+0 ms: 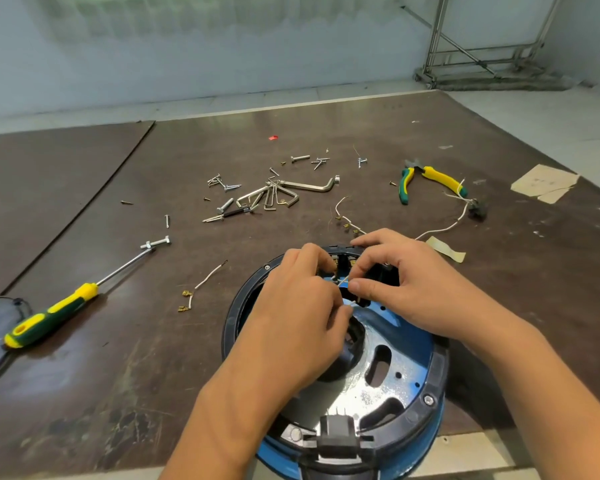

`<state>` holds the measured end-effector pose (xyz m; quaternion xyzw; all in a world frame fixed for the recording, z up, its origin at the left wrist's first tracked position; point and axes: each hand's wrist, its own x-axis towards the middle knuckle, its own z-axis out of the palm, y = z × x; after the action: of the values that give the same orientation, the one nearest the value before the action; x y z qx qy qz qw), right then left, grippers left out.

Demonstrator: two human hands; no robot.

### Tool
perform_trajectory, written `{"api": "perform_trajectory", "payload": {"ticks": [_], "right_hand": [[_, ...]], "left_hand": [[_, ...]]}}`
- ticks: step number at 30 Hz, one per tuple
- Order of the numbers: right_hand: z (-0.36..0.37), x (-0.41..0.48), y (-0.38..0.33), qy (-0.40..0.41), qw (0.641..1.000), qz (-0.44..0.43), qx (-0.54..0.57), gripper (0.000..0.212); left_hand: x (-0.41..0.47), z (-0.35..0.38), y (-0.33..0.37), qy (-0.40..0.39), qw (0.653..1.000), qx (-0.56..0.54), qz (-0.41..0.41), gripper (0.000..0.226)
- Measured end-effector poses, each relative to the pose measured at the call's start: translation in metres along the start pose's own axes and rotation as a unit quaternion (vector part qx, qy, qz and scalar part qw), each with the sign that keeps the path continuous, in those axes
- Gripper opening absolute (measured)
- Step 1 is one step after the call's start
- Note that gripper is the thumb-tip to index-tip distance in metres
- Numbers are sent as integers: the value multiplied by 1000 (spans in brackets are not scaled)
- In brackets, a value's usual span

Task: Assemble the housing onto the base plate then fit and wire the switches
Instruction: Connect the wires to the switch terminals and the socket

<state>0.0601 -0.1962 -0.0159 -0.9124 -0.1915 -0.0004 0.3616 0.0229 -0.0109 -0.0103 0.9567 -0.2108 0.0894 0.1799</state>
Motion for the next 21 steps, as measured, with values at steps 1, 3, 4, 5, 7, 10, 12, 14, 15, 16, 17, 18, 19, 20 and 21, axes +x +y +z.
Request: {"api": "perform_trajectory", "payload": {"ticks": [1,3,4,5,7,10,12,14,15,16,17,18,19,20,21], "right_hand": [[0,0,1,5,1000,-4,8,9],[-1,0,3,12,1000,-6,25,24],[-1,-1,3,13,999,-1,31,32],[-1,-1,3,11,999,4,34,39],[-2,-1,5,3,999,11,40,52],[-2,-1,7,-15,999,21,38,73],[-2,-1,7,-17,999,20,27,79],[0,0,5,-11,1000,13,11,79],[1,0,4,-5,1000,9,-1,78],[1,-1,4,-1,1000,4,-14,77],[1,-1,3,1,1000,1,-25,76],[1,-1,3,1,999,-2,-32,74],[1,-1,2,-1,999,-6,-34,73],[1,0,2,-5,999,-10,-33,71],[1,0,2,-8,999,-14,-31,69]], "left_hand": [[0,0,0,1,1000,4,-4,21],[1,0,1,0,1000,3,-7,23],[2,0,1,-2,1000,-1,-7,24],[2,1,2,-4,1000,-5,-11,24],[2,1,3,-7,999,-15,-29,24],[3,2,4,-11,999,-7,-48,28],[4,3,2,-3,999,2,-42,27],[6,4,0,0,1000,6,-31,27],[8,4,-1,-3,1000,8,-25,26],[10,4,-2,-6,1000,12,-21,26],[13,3,-3,-7,1000,20,-17,27],[16,1,-4,-6,999,30,-13,27],[19,0,-5,-3,999,41,-7,27],[22,-2,-5,0,999,54,5,26],[24,-4,-6,3,998,64,19,25]]}}
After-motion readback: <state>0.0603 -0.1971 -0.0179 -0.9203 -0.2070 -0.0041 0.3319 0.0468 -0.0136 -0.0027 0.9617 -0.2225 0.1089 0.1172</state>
